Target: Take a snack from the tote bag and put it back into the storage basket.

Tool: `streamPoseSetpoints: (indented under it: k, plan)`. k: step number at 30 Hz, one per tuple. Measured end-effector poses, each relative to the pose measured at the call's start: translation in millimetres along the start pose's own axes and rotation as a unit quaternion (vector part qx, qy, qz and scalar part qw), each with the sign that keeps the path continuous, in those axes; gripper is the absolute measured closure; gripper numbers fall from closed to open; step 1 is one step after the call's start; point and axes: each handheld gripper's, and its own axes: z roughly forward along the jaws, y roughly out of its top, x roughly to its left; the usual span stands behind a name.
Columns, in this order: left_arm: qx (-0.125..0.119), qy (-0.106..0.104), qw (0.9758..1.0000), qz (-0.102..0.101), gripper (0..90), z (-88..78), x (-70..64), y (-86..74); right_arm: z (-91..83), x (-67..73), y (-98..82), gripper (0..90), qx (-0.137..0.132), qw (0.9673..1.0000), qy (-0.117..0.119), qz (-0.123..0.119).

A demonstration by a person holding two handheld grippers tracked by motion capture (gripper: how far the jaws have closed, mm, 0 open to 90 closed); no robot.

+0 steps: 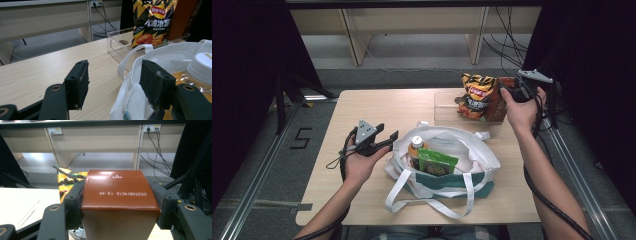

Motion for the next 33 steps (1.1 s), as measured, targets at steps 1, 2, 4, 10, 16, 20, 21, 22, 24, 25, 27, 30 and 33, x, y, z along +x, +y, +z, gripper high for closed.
streamPoseSetpoints:
  k: [1,2,4,10,16,20,21,22,24,25,27,30,33]
  plan:
    - [0.0,0.0,1.0,0.0,39.5,0.0,0.0,0.0,0.3,0.6,0.0,39.0,0.001,1.0,0.0,0.0]
    - [0.0,0.0,1.0,0.0,39.5,0.0,0.0,-0.1,0.8,0.8,0.1,39.0,0.001,1.0,-0.001,-0.002]
    - [0.0,0.0,1.0,0.0,39.5,0.0,0.1,-0.1,2.5,1.7,0.1,39.0,0.0,1.0,-0.001,-0.005]
    - [0.0,-0.001,1.0,0.0,39.5,0.0,0.2,0.0,4.6,4.1,1.4,39.0,0.01,0.9998,0.0,-0.015]
    - [0.0,-0.001,1.0,0.002,39.5,0.0,-0.3,0.0,6.4,2.9,2.1,39.0,0.013,0.9999,-0.002,-0.006]
    - [0.001,-0.003,1.0,0.002,39.5,0.3,-0.4,-0.3,8.1,2.2,1.8,39.0,0.02,0.9998,-0.002,-0.002]
    - [0.001,-0.002,1.0,0.002,39.5,0.3,-0.4,-0.3,9.8,1.6,0.7,38.9,0.016,0.9998,-0.003,-0.006]
    - [0.001,-0.002,1.0,0.002,39.4,0.3,-0.3,-0.3,10.3,1.7,-0.2,39.0,0.017,0.9998,-0.002,-0.006]
    - [0.001,-0.002,1.0,0.002,39.5,0.2,-0.1,-0.3,10.8,1.2,-0.7,38.9,0.02,0.9997,-0.003,-0.01]
    - [0.001,-0.002,1.0,0.002,39.5,0.2,0.0,-0.3,10.7,1.5,-0.7,38.9,0.021,0.9997,-0.002,-0.009]
    - [0.001,-0.002,1.0,0.002,39.5,0.3,0.1,-0.4,10.7,2.9,-1.1,38.9,0.022,0.9997,-0.001,-0.007]
    - [0.0,-0.003,1.0,0.002,39.5,0.2,-0.4,-0.3,13.5,2.5,-2.7,38.8,0.022,0.9997,-0.003,-0.006]
    - [0.0,-0.002,1.0,0.002,39.4,0.1,-0.2,0.0,14.0,1.7,-2.3,38.8,0.028,0.9996,-0.001,-0.002]
